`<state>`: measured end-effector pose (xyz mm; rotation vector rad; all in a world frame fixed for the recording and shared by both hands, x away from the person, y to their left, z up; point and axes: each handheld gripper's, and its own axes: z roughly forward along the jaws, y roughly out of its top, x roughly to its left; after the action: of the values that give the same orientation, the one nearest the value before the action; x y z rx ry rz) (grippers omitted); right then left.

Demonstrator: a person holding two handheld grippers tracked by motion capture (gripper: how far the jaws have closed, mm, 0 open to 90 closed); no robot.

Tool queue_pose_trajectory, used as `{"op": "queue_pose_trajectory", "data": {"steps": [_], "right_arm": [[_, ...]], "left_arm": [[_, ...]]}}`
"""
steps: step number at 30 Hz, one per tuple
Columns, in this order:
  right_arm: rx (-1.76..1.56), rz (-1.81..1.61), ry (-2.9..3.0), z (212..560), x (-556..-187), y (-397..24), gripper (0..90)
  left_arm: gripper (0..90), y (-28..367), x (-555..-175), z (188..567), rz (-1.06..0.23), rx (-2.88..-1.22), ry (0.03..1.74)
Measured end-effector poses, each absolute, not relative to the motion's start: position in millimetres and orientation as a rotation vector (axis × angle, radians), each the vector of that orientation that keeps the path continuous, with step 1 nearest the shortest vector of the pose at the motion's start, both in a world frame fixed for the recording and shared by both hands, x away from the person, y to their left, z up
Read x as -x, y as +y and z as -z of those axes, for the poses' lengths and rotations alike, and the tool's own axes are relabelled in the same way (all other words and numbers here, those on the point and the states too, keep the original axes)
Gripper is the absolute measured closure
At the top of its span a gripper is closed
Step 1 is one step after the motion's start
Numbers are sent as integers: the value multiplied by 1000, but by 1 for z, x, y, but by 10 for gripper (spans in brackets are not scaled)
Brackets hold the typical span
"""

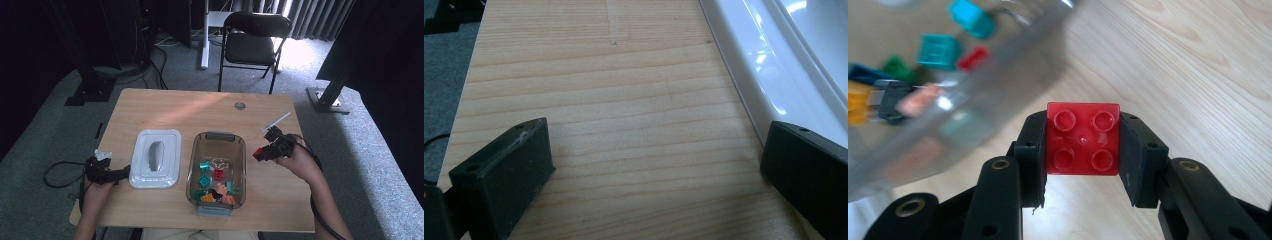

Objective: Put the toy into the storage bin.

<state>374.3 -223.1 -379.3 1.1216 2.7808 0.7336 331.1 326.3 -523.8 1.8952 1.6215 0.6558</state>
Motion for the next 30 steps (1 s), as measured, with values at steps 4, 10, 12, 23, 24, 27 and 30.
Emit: {"op": "queue_pose_trajectory", "data": {"steps": [4, 10, 12, 23, 24, 27, 30], "right_arm": [[-1046, -796, 2781, 363, -364, -220, 587], [-926, -873, 2792, 339, -348, -211, 587], [-890, -871, 2797, 334, -344, -208, 587], [-662, -897, 2860, 318, -320, -181, 587], [-642, -896, 2862, 317, -318, -179, 587], [-591, -895, 2881, 317, -315, -172, 587], [-542, -871, 2901, 319, -312, -162, 587]], "left_arm": [[8, 326, -331, 524, -656, -1896, 1622], [8, 326, -331, 524, -653, -1899, 1622], [8, 326, -331, 524, -653, -1898, 1623], [8, 326, -331, 524, -654, -1896, 1622], [8, 326, -331, 524, -654, -1896, 1622], [8, 326, -331, 524, -654, -1896, 1622], [8, 326, -331, 524, -654, -1896, 1622]]}}
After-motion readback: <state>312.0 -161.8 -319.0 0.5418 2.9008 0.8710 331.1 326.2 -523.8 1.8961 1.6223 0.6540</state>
